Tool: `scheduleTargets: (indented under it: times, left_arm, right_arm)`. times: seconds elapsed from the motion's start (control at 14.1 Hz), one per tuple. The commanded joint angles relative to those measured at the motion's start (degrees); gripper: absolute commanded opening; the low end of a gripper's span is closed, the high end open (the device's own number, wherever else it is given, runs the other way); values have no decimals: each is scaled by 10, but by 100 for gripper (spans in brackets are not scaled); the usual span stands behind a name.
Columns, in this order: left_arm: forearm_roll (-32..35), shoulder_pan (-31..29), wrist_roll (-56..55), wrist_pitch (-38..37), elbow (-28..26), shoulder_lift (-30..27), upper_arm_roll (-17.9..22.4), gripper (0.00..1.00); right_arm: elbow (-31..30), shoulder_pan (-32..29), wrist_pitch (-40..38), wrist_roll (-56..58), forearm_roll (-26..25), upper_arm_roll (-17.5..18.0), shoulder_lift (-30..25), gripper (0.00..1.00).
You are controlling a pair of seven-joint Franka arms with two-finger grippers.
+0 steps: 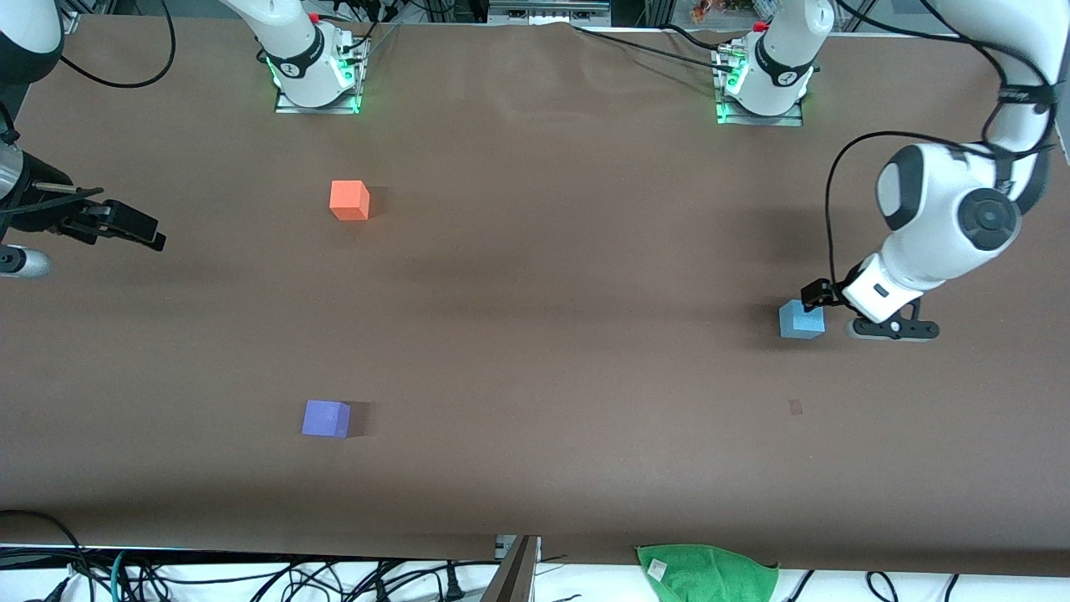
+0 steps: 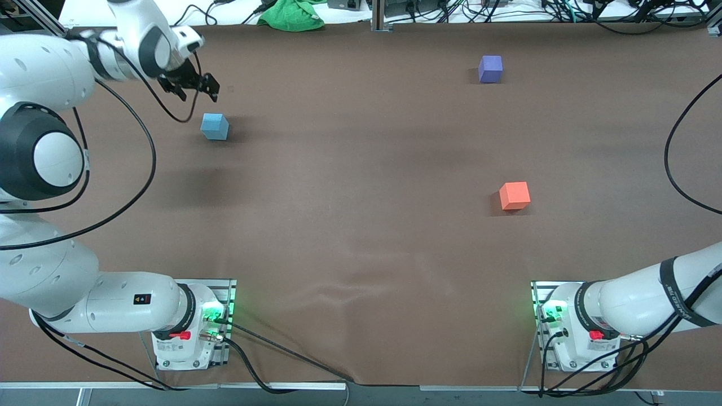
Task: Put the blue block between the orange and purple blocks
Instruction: 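Reach the left gripper down to the light-blue cube and grasp it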
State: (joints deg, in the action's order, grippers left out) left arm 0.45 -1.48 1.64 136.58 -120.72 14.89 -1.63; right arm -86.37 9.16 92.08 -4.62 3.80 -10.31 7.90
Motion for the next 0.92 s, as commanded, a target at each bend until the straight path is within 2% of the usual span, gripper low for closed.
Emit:
scheduleTargets:
  times: [0.0,0.36,0.5,0.57,0.64,0.71,0.85]
  left_arm:
    - [14,-3,12,69,-19,31,-2,100]
    - [15,-3,12,154,-27,105,-2,100]
    - [15,-3,12,155,-28,117,-2,100]
    - [15,-3,13,154,-28,117,-2,79]
    - [15,-2,22,143,-27,117,-2,30]
    - [15,-3,41,126,-27,117,-2,15]
    - [15,-4,51,102,-19,110,-1,12]
  right_arm:
    - [-4,-12,7,2,2,10,-6,100]
    - [-4,-13,7,4,3,10,-6,100]
    - [-4,-13,7,5,2,10,-5,100]
    - [-4,-13,7,5,2,10,-5,100]
    - [-4,-13,7,5,2,10,-6,100]
    - [-5,-13,7,5,2,10,-5,100]
    - [-4,-13,7,5,2,10,-5,100]
